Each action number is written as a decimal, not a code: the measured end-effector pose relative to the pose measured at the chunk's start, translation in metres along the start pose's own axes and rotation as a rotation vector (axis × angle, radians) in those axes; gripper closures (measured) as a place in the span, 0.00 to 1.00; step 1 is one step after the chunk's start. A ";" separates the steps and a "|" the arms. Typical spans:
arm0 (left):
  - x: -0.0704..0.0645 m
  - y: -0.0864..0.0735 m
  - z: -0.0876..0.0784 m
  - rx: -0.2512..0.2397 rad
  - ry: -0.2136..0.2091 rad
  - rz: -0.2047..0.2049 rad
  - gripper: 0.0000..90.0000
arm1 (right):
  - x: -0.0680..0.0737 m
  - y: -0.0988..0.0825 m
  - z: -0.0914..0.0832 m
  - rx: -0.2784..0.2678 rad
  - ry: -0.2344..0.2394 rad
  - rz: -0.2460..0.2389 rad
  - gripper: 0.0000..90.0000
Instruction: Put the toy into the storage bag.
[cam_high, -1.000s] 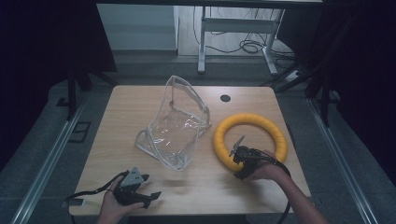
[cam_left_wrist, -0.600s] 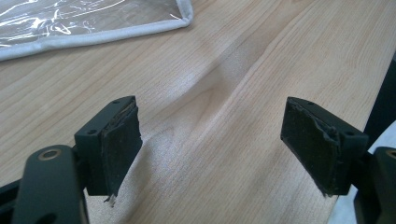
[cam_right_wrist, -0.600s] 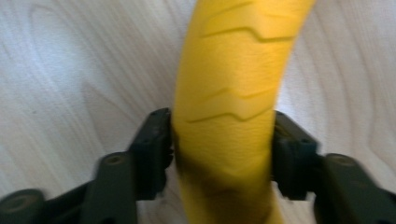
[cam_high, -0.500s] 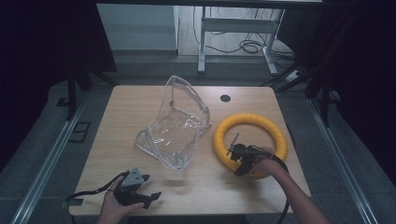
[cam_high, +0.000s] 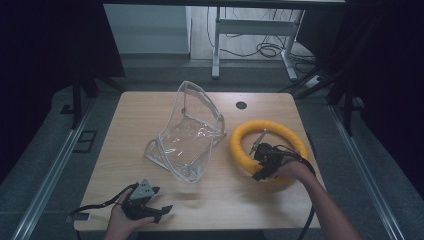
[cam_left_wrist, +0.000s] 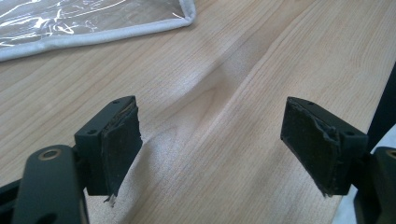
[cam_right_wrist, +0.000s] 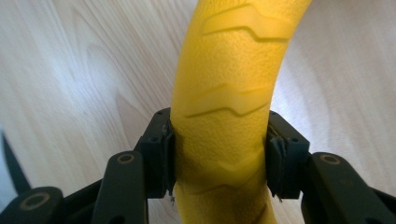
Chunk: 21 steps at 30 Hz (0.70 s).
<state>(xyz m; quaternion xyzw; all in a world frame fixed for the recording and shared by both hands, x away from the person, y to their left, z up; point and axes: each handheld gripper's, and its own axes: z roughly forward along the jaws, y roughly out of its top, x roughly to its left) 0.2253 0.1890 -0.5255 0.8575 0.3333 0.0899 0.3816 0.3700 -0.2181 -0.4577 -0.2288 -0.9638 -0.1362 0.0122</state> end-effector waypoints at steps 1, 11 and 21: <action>0.000 0.000 0.000 0.000 0.000 0.000 0.22 | 0.000 0.000 0.000 0.000 0.000 0.000 0.57; 0.001 0.001 -0.001 -0.003 0.003 0.001 0.22 | -0.009 -0.003 -0.024 -0.127 0.035 0.038 0.57; 0.002 0.001 -0.001 -0.007 0.003 0.002 0.22 | -0.013 -0.009 -0.047 -0.228 0.010 0.077 0.57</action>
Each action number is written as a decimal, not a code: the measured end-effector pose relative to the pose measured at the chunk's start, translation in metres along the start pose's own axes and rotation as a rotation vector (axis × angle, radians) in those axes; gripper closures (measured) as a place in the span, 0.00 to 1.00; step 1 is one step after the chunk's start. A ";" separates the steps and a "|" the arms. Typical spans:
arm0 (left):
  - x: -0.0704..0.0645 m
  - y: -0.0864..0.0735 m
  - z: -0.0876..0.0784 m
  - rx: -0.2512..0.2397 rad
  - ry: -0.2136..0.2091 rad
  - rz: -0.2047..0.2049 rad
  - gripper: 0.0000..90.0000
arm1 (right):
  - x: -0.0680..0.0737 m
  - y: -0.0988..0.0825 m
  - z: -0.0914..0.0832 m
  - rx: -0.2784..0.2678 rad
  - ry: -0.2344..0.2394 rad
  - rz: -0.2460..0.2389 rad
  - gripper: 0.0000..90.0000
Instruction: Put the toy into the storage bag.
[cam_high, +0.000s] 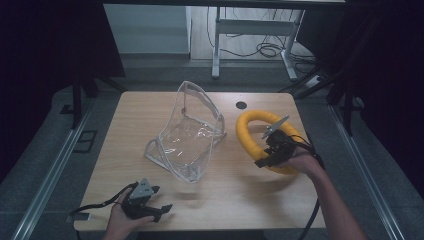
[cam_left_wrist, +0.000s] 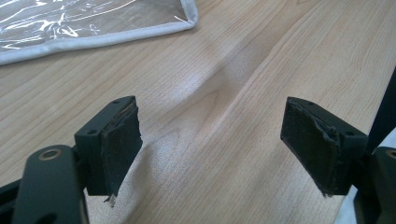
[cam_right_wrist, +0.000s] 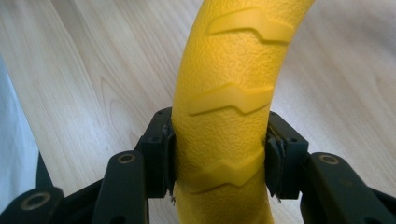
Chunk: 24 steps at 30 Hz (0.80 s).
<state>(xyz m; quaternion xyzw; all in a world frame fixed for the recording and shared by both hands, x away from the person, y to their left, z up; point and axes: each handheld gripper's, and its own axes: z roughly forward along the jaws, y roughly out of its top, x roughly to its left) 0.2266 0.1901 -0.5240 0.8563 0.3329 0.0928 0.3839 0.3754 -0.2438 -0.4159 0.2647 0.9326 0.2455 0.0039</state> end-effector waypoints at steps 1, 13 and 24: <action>0.000 0.000 0.000 0.000 0.000 0.000 0.22 | 0.000 0.000 0.000 0.000 0.000 0.000 0.57; 0.000 0.001 0.000 -0.006 -0.003 -0.005 0.22 | 0.008 0.006 -0.030 -0.182 0.017 0.020 0.57; 0.000 0.001 -0.001 -0.003 -0.001 -0.003 0.22 | 0.008 0.009 -0.043 -0.337 0.048 0.041 0.57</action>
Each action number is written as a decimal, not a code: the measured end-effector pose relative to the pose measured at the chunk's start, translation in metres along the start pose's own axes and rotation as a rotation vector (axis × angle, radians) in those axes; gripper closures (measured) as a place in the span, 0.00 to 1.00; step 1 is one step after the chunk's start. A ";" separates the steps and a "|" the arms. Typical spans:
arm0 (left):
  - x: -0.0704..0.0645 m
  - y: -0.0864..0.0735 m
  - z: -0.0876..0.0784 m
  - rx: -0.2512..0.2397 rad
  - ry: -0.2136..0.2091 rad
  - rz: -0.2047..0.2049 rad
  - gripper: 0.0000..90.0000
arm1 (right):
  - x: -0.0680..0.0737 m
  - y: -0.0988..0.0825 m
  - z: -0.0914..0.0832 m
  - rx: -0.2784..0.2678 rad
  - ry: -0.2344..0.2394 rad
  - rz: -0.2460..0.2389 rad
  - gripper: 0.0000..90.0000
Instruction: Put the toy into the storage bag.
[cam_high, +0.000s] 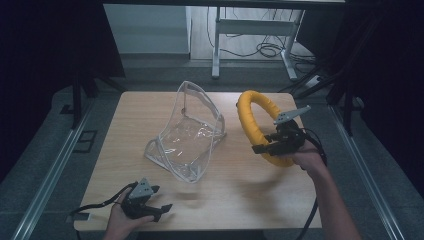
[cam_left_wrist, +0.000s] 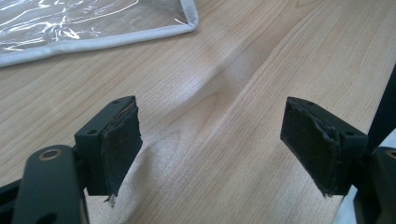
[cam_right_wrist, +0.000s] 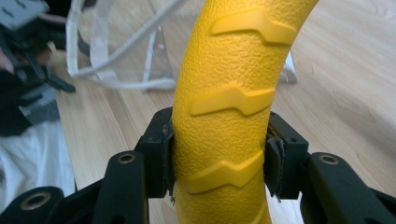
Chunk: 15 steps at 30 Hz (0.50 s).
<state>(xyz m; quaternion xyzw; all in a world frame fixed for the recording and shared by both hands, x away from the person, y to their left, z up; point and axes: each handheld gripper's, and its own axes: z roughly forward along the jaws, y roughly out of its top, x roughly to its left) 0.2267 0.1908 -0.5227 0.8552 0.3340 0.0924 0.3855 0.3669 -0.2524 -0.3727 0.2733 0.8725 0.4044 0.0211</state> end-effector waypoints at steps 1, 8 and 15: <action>0.000 0.000 0.000 -0.001 -0.001 -0.001 0.22 | 0.000 0.001 -0.001 -0.022 0.007 0.000 0.57; 0.000 0.000 0.000 -0.001 -0.001 0.000 0.22 | 0.001 0.003 -0.006 -0.096 0.017 0.017 0.57; 0.000 0.000 0.001 0.000 0.000 0.000 0.22 | 0.000 0.003 -0.008 -0.172 0.036 0.049 0.57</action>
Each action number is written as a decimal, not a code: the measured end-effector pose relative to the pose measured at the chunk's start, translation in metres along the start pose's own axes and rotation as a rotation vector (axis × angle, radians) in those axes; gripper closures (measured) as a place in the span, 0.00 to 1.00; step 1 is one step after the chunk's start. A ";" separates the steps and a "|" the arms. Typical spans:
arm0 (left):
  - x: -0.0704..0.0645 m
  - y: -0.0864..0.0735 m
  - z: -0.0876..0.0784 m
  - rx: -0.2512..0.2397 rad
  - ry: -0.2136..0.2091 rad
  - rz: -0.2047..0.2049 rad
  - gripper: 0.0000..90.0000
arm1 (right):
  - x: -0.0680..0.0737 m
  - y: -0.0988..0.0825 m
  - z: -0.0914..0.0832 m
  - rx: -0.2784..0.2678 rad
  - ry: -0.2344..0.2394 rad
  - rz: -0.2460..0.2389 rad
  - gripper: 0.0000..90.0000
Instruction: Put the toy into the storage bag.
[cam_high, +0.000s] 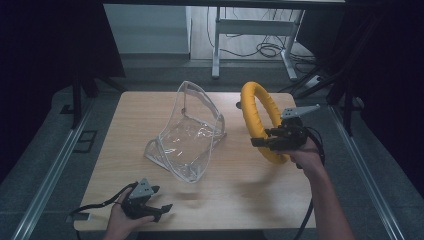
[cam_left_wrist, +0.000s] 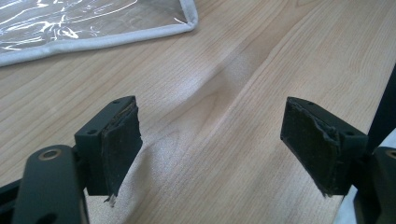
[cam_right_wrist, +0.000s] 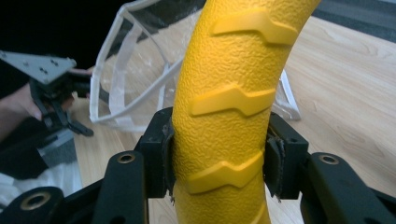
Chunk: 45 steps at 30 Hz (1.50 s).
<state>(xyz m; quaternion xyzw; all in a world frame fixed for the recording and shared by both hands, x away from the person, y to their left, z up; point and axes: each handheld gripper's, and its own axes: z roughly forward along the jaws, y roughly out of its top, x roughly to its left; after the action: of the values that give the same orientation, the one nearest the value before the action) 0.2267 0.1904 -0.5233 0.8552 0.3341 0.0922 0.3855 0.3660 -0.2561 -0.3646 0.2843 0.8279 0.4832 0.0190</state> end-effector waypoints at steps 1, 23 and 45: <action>0.000 0.000 0.000 -0.004 -0.002 -0.004 0.22 | 0.000 0.001 -0.001 -0.022 -0.001 0.004 0.57; 0.000 0.000 0.001 0.003 -0.003 0.001 0.22 | 0.007 0.007 0.002 -0.236 0.027 0.064 0.57; -0.001 -0.001 0.002 0.019 -0.009 0.004 0.22 | 0.028 0.009 0.012 -0.461 0.106 0.099 0.57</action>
<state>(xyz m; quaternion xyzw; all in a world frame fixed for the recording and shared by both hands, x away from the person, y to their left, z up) 0.2268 0.1892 -0.5250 0.8598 0.3315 0.0860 0.3788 0.3498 -0.2297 -0.3572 0.2868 0.6807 0.6739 0.0163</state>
